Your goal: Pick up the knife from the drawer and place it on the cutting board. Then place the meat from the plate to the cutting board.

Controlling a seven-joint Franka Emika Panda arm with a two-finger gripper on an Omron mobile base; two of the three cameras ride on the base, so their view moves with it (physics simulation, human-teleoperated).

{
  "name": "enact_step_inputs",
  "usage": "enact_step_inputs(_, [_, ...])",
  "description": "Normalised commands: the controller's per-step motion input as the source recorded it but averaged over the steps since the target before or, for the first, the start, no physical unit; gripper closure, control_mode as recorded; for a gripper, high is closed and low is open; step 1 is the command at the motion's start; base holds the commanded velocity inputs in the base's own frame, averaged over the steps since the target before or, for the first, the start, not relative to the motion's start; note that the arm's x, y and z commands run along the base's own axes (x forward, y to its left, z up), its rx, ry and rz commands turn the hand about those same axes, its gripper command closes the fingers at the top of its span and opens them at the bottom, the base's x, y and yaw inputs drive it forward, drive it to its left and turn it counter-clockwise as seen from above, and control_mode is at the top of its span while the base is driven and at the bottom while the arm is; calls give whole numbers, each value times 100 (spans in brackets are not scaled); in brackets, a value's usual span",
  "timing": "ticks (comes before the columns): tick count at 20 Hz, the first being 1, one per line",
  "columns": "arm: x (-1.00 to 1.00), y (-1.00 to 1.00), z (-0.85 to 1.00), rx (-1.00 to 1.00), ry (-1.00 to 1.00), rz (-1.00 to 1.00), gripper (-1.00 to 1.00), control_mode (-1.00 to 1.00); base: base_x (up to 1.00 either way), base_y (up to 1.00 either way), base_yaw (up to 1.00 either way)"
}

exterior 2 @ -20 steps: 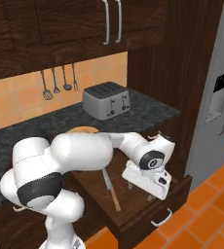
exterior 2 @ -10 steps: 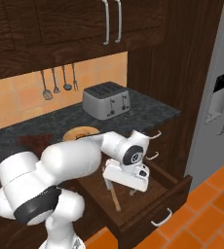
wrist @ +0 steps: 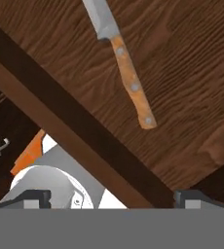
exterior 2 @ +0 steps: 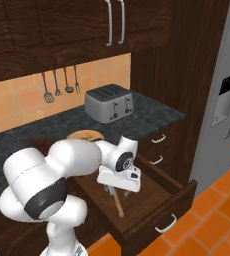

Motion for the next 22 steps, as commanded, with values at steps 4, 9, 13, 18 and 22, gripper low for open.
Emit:
enact_step_inputs(4, [64,2,-41,1,0,0,-100,-100,0,0,0])
enact_step_inputs(9, [47,0,-44,0,0,1,-100,-100,0,0,0])
enact_step_inputs(13, [36,0,-47,0,2,2,-100,-100,0,0,0])
enact_step_inputs(18, [36,-3,-50,0,1,2,-100,-100,0,0,0])
enact_step_inputs(22, [34,-19,-41,0,0,4,-100,-100,0,0,0])
